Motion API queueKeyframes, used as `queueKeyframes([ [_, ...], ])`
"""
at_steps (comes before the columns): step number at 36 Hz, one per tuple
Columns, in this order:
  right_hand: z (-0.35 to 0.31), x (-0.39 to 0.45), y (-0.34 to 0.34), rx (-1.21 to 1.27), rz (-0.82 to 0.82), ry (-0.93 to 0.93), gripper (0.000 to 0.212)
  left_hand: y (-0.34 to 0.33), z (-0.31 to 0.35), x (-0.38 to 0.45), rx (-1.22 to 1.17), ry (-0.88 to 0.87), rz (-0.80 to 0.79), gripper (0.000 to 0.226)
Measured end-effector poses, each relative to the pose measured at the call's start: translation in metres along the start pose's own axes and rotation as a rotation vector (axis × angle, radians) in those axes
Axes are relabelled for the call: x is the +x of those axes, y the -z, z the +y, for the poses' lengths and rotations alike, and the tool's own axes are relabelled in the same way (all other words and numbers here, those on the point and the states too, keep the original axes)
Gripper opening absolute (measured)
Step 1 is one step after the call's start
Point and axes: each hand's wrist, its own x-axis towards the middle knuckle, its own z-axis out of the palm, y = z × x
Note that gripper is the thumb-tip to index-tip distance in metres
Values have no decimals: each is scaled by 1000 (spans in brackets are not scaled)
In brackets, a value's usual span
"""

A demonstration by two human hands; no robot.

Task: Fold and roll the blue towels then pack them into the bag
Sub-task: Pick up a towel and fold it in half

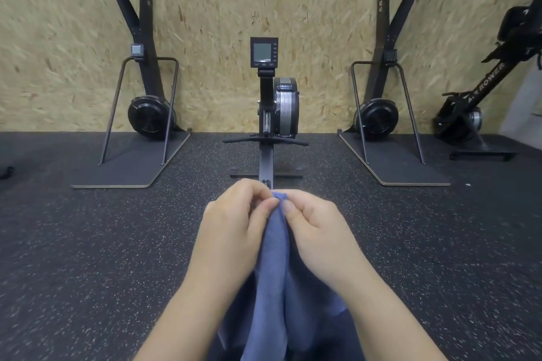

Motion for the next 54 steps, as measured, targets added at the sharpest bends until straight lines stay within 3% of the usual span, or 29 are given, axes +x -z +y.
queueKeyframes([
  [9,4,1,1,64,-72,15,31,-1,2,-1,40,-16,51,9],
  [13,2,1,2,218,-91,-15,23,-2,3,1,-52,87,85,19],
  [20,4,11,11,49,75,75,22,-6,-4,7,-161,45,11,28],
  [32,-4,40,51,122,314,92,28,-13,-43,25,96,-84,-143,31],
  [38,4,53,67,254,398,-6,24,-7,-71,34,205,61,-238,18],
  [42,10,55,79,303,444,-5,24,4,-86,40,332,56,-270,8],
  [50,30,52,96,157,480,-23,21,14,-107,53,636,-236,-211,28],
  [54,40,52,101,152,507,-39,24,14,-118,54,677,-303,-217,39],
])
